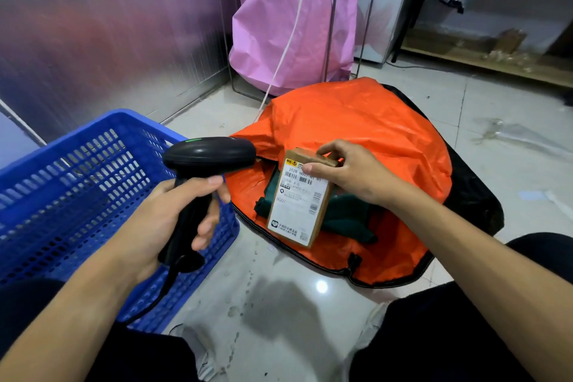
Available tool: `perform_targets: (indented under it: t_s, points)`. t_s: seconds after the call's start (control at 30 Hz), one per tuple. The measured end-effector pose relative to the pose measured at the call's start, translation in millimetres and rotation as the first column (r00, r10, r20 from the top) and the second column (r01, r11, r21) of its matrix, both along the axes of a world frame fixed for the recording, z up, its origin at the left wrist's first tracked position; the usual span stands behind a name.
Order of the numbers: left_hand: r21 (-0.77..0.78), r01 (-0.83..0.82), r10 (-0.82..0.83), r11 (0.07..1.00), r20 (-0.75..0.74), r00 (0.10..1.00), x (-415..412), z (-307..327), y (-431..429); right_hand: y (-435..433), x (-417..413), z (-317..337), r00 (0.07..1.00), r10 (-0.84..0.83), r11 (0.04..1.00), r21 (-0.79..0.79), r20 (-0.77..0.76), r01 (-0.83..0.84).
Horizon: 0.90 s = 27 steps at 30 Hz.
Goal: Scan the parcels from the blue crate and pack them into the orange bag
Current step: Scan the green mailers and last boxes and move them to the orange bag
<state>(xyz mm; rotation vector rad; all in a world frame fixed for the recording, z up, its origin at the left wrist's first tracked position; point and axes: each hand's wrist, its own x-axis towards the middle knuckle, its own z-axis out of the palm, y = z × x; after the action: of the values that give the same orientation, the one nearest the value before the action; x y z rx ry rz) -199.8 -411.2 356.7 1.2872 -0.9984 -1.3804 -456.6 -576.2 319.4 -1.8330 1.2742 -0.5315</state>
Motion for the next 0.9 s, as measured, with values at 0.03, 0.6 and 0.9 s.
perform_targets:
  t_s: [0.03, 0.6, 0.9]
  points:
    - [0.004, -0.009, 0.009, 1.000, 0.014, 1.000, -2.4, -1.2, -1.8, -0.7, -5.9, 1.5, 1.000, -0.019, 1.000, -0.009, 0.002, 0.019]
    - [0.114, -0.033, 0.014, 0.993, 0.161, 0.987, -72.0, -10.9, -66.1, 28.5, -78.2, -17.3, 0.950, -0.308, 0.888, 0.344, -0.045, 0.304]
    - [0.215, -0.049, 0.009, 0.975, 0.183, 0.983, -78.1, -25.6, -85.9, 49.0, -108.4, -61.7, 0.871, -0.466, 0.688, 0.555, -0.156, 0.468]
